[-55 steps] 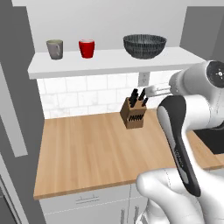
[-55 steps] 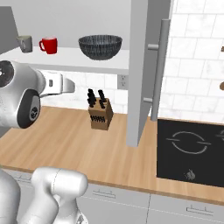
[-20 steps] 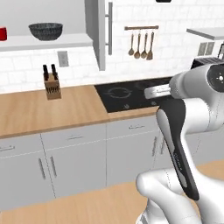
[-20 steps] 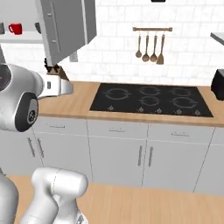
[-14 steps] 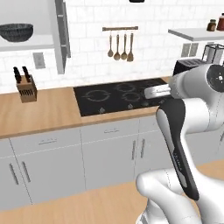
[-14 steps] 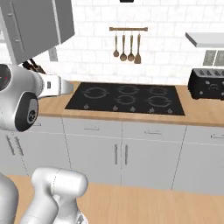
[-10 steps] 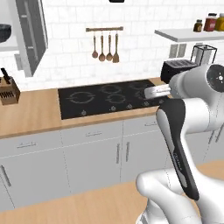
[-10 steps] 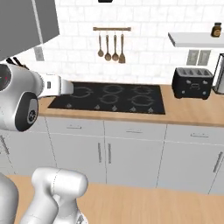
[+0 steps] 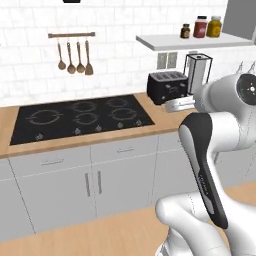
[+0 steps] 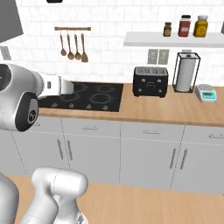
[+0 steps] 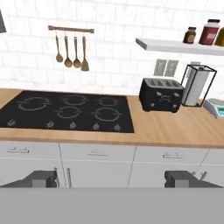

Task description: Gather all objects into one cabinet and sort the glasses and bowls to opposite sides.

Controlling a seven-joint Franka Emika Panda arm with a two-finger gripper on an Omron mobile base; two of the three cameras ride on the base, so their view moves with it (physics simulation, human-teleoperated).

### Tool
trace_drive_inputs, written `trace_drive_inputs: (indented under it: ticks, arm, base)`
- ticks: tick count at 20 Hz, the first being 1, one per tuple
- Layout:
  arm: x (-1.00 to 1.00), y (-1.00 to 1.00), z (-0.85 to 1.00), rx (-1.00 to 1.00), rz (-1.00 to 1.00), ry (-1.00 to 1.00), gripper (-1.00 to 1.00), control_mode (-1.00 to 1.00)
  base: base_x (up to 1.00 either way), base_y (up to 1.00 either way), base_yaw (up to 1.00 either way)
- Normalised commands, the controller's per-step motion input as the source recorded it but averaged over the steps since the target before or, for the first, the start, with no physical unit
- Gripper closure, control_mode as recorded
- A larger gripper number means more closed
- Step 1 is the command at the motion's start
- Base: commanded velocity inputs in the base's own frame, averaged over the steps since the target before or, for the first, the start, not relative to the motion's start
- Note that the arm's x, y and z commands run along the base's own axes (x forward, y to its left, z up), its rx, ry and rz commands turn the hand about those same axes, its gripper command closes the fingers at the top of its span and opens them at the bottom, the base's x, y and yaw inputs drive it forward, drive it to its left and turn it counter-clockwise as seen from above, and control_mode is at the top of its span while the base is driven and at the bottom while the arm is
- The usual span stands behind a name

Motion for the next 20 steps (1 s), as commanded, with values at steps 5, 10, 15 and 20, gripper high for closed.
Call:
trace_drive_inputs:
  ticks: [5,10,15,20]
  arm:
    - [0.00,0.00,0.00,0.00,0.00,0.00,-1.00,1.00]
    - [0.00,0.00,0.00,0.00,0.00,0.00,-1.00,1.00]
    - [0.00,0.00,0.00,0.00,0.00,0.00,-1.00,1.00]
    - [0.00,0.00,0.00,0.00,0.00,0.00,-1.00,1.00]
  base:
    - [0.00,-1.00,0.00]
    - [0.00,-1.00,0.00]
    - [0.00,-1.00,0.00]
    - [0.00,-1.00,0.00]
